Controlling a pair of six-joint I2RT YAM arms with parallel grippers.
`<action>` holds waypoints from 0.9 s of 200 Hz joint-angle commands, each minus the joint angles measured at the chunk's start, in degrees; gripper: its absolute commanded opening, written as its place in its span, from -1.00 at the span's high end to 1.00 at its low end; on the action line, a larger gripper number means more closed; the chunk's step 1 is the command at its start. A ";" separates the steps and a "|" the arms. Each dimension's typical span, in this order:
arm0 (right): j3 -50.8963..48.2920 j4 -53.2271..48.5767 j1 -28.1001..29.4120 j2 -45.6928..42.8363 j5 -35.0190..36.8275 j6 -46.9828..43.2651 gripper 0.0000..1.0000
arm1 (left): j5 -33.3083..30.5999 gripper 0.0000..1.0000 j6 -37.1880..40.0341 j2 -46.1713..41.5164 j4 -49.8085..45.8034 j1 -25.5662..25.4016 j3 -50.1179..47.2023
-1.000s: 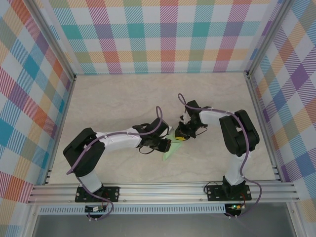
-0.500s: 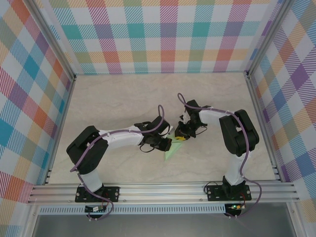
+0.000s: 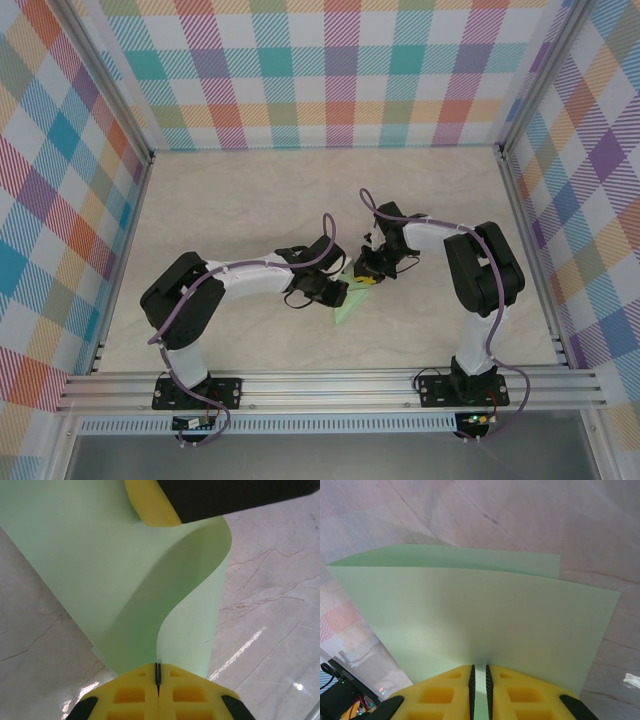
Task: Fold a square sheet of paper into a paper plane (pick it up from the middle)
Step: Third fold the triangle at the center of the table.
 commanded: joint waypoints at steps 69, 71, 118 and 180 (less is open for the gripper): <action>1.01 -1.11 0.05 1.33 0.15 -0.48 0.67 | 0.55 0.98 2.59 2.42 -2.46 1.07 3.32; 1.01 -1.13 0.05 1.33 0.15 -0.42 0.67 | 0.49 0.98 2.59 2.43 -2.49 1.10 3.27; 0.92 -1.19 0.05 1.09 0.16 -0.24 0.66 | 0.18 0.97 2.43 2.42 -2.44 1.06 2.14; 0.92 -1.07 0.05 0.39 -0.33 -0.07 0.66 | 0.36 0.97 2.38 3.54 -2.06 1.10 2.47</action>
